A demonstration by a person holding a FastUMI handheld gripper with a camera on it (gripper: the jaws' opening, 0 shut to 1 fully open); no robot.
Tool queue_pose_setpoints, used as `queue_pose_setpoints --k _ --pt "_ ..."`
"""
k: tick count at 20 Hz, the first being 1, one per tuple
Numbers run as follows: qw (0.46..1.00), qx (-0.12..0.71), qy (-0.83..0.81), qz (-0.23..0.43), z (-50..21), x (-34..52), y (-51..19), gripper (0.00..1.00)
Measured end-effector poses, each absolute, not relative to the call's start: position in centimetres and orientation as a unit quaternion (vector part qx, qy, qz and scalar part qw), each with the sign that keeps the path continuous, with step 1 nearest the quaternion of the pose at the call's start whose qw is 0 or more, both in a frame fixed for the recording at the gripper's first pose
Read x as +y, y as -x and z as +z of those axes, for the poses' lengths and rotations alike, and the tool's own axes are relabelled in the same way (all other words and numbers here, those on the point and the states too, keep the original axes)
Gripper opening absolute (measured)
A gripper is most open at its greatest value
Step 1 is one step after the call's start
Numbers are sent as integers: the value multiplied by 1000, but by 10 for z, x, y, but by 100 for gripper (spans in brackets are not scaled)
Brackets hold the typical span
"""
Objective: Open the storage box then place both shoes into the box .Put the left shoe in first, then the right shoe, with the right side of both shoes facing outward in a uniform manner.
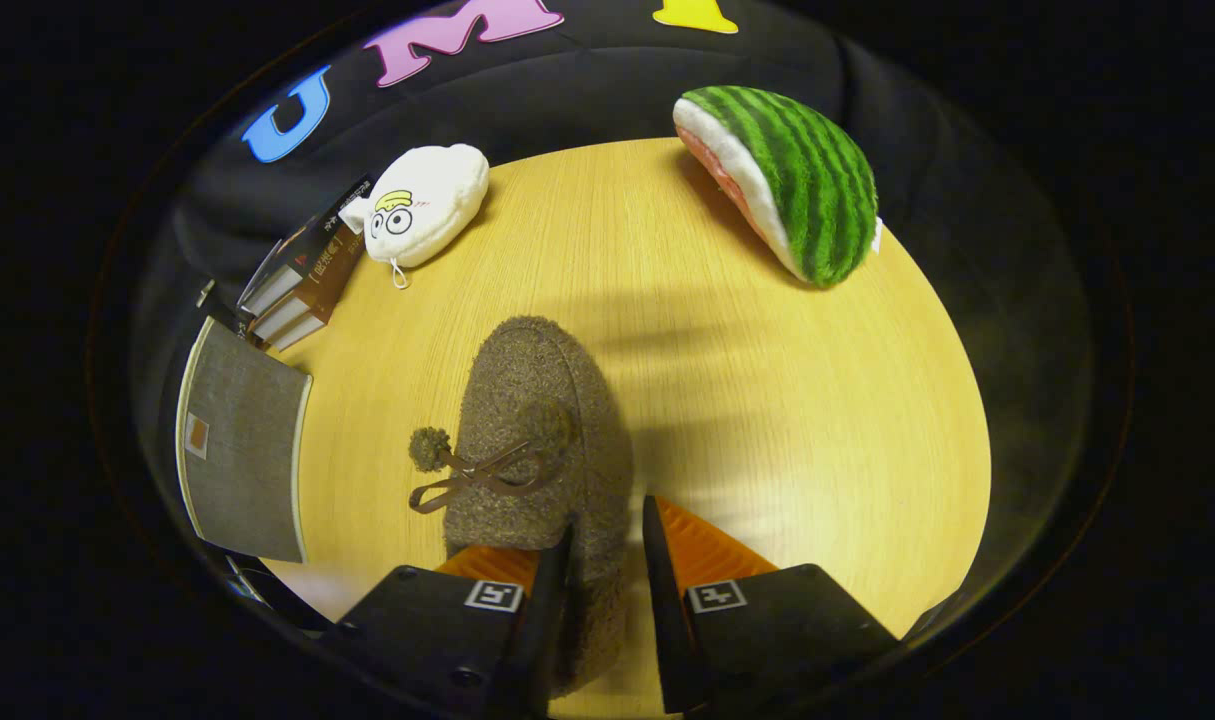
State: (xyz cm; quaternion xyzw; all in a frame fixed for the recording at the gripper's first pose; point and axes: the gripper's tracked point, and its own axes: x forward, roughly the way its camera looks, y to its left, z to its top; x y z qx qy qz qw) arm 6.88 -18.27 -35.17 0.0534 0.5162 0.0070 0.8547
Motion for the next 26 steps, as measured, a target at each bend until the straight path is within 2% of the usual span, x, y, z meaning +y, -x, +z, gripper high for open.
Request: queue_pose_setpoints --k 1,2,3,4,7,11,20,26 --pt "854 518 -56 0 -350 -182 -68 41" --pt "853 520 -56 -5 -350 -181 -68 29" --pt "853 520 -54 -9 -350 -183 -68 28" --pt "853 519 -56 -12 -350 -184 -69 20" --pt "855 515 -67 -12 -349 -185 -68 8" --pt "853 514 -86 -1 -332 -167 -60 5" --pt "878 450 -163 -23 -227 -92 -38 5" --pt "897 401 -182 26 -152 6 -29 5"
